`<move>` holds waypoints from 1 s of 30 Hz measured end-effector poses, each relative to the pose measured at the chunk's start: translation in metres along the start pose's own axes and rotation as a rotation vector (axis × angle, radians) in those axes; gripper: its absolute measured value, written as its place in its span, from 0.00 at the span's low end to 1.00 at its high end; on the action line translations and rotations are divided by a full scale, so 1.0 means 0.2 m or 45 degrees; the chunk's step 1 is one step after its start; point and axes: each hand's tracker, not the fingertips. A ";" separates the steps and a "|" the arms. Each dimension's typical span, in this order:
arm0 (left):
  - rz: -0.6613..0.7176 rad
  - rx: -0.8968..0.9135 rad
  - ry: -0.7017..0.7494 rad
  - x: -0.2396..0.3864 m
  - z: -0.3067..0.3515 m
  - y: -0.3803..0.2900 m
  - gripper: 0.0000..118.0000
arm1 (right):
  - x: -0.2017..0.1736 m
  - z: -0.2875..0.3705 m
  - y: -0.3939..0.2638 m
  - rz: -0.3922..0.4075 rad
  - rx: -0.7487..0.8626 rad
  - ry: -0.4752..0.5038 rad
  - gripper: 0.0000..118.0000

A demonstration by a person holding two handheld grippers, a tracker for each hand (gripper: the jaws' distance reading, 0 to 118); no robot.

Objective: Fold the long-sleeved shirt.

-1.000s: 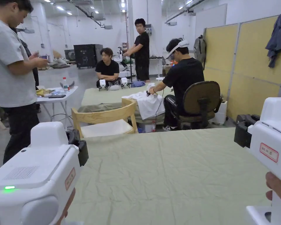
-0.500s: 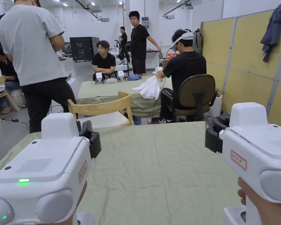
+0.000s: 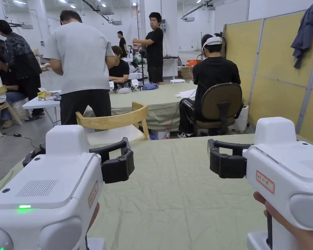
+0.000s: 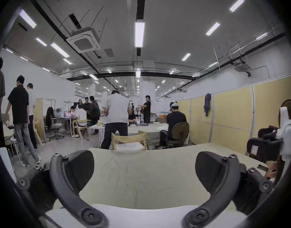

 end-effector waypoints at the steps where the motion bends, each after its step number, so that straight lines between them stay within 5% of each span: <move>1: 0.002 0.000 0.001 0.00 0.00 0.00 1.00 | 0.00 0.01 0.00 -0.005 -0.002 0.001 1.00; 30: 0.038 -0.010 -0.012 -0.02 0.03 -0.01 1.00 | -0.03 -0.03 -0.01 -0.014 -0.045 0.045 1.00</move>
